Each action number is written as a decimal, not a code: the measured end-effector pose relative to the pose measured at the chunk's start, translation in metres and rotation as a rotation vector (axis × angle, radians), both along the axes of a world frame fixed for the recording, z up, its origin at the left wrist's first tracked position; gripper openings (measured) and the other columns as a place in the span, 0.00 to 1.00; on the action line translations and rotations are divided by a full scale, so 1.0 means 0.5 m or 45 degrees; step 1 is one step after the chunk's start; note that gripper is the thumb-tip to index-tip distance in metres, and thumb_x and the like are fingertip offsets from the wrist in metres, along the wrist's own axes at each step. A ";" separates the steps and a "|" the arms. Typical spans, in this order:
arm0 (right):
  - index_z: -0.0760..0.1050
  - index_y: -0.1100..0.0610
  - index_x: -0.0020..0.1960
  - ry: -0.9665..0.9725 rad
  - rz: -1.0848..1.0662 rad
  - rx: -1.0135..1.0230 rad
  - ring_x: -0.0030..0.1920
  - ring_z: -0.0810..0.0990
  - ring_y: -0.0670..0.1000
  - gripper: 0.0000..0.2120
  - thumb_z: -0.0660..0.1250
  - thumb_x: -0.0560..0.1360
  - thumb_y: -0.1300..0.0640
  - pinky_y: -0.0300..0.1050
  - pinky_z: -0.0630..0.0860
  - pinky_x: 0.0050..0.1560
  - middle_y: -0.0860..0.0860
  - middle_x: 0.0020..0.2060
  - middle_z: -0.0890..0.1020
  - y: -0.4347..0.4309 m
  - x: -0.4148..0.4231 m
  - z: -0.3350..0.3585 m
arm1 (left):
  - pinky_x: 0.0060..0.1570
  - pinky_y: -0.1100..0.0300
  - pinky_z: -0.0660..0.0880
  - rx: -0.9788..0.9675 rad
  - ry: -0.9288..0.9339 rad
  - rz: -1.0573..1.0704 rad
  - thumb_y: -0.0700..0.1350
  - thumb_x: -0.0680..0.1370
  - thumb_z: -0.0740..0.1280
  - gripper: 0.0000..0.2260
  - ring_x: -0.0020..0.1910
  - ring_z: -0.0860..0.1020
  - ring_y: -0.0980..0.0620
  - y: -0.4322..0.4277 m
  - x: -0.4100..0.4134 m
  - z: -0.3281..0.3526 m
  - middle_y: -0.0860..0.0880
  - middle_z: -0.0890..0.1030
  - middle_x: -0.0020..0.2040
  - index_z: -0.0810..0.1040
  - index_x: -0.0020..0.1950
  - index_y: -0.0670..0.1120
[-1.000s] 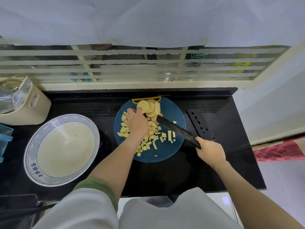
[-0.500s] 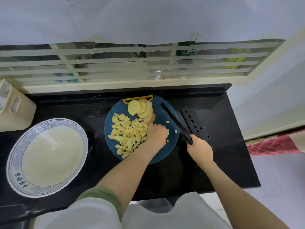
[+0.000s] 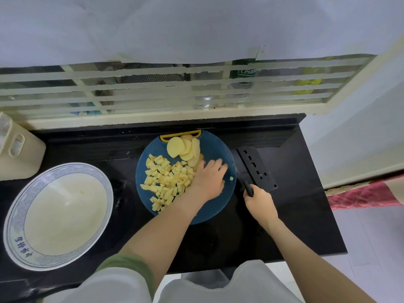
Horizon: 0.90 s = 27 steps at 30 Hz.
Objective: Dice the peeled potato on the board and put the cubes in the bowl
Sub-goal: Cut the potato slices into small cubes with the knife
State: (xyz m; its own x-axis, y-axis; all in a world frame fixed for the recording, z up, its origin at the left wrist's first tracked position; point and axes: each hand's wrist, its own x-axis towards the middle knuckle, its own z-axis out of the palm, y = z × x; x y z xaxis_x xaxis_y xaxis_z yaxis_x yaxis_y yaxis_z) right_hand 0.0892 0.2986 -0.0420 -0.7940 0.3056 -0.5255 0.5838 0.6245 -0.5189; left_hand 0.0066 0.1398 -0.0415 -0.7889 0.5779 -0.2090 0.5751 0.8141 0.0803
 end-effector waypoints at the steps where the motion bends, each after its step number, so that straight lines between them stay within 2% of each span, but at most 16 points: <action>1: 0.73 0.54 0.45 -0.006 -0.012 -0.017 0.36 0.80 0.53 0.07 0.60 0.80 0.56 0.47 0.77 0.35 0.53 0.36 0.80 0.000 0.000 -0.003 | 0.67 0.46 0.57 -0.004 -0.022 -0.036 0.51 0.80 0.59 0.25 0.70 0.63 0.46 0.007 -0.003 -0.007 0.46 0.62 0.74 0.60 0.75 0.46; 3: 0.73 0.54 0.44 -0.020 -0.030 -0.034 0.35 0.79 0.53 0.07 0.60 0.80 0.56 0.46 0.75 0.34 0.53 0.36 0.80 0.002 0.001 -0.007 | 0.67 0.45 0.57 -0.025 -0.028 -0.083 0.51 0.80 0.59 0.23 0.70 0.63 0.46 0.014 -0.003 -0.019 0.46 0.63 0.73 0.62 0.74 0.46; 5: 0.73 0.54 0.44 -0.032 -0.032 -0.051 0.34 0.78 0.52 0.07 0.60 0.80 0.57 0.44 0.73 0.33 0.53 0.36 0.79 0.002 0.002 -0.008 | 0.63 0.47 0.61 -0.009 0.003 -0.090 0.48 0.79 0.62 0.19 0.65 0.68 0.44 0.014 0.003 -0.024 0.45 0.70 0.66 0.68 0.69 0.44; 7: 0.74 0.55 0.45 -0.040 -0.035 -0.077 0.35 0.78 0.52 0.07 0.60 0.80 0.58 0.43 0.74 0.33 0.54 0.37 0.80 -0.002 0.002 -0.009 | 0.58 0.49 0.64 -0.008 0.033 -0.077 0.46 0.78 0.63 0.16 0.59 0.71 0.43 0.007 0.011 -0.021 0.44 0.72 0.60 0.70 0.64 0.43; 12: 0.74 0.56 0.46 -0.076 -0.041 -0.154 0.36 0.78 0.52 0.06 0.60 0.80 0.59 0.42 0.73 0.34 0.54 0.38 0.79 -0.032 0.014 -0.014 | 0.61 0.50 0.61 -0.073 0.060 0.018 0.49 0.78 0.61 0.17 0.62 0.67 0.45 -0.035 0.027 -0.021 0.45 0.69 0.62 0.67 0.65 0.45; 18: 0.74 0.56 0.46 -0.055 -0.145 -0.248 0.36 0.77 0.52 0.07 0.58 0.80 0.59 0.44 0.74 0.36 0.53 0.37 0.79 -0.074 0.043 -0.011 | 0.62 0.50 0.60 -0.056 0.095 0.042 0.50 0.78 0.59 0.16 0.61 0.68 0.46 -0.063 0.039 -0.019 0.46 0.70 0.61 0.69 0.63 0.45; 21: 0.74 0.57 0.45 -0.076 -0.122 -0.308 0.35 0.76 0.51 0.08 0.59 0.80 0.59 0.44 0.73 0.36 0.53 0.36 0.78 -0.102 0.059 -0.009 | 0.59 0.49 0.62 0.016 0.103 0.064 0.50 0.78 0.60 0.15 0.59 0.70 0.45 -0.073 0.042 -0.017 0.45 0.72 0.58 0.72 0.60 0.44; 25: 0.75 0.57 0.46 -0.095 -0.135 -0.370 0.34 0.75 0.50 0.07 0.60 0.80 0.58 0.43 0.71 0.35 0.53 0.37 0.78 -0.140 0.062 -0.009 | 0.52 0.50 0.65 0.241 0.173 0.231 0.49 0.77 0.62 0.10 0.50 0.75 0.46 -0.093 0.043 -0.011 0.47 0.78 0.49 0.78 0.50 0.45; 27: 0.75 0.57 0.46 -0.094 -0.242 -0.419 0.32 0.73 0.50 0.07 0.60 0.80 0.57 0.44 0.71 0.32 0.53 0.37 0.77 -0.151 0.056 -0.004 | 0.54 0.51 0.62 0.277 0.166 0.370 0.49 0.80 0.57 0.11 0.52 0.73 0.49 -0.106 0.037 0.002 0.50 0.77 0.51 0.77 0.53 0.47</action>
State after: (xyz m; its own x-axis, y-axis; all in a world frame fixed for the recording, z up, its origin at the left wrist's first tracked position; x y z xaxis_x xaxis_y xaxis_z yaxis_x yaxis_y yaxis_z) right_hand 0.1175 0.2230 -0.0441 -0.6956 0.2492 -0.6739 0.7165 0.3089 -0.6254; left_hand 0.0253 0.0868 -0.0405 -0.9381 0.3464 0.0067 0.3399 0.9165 0.2110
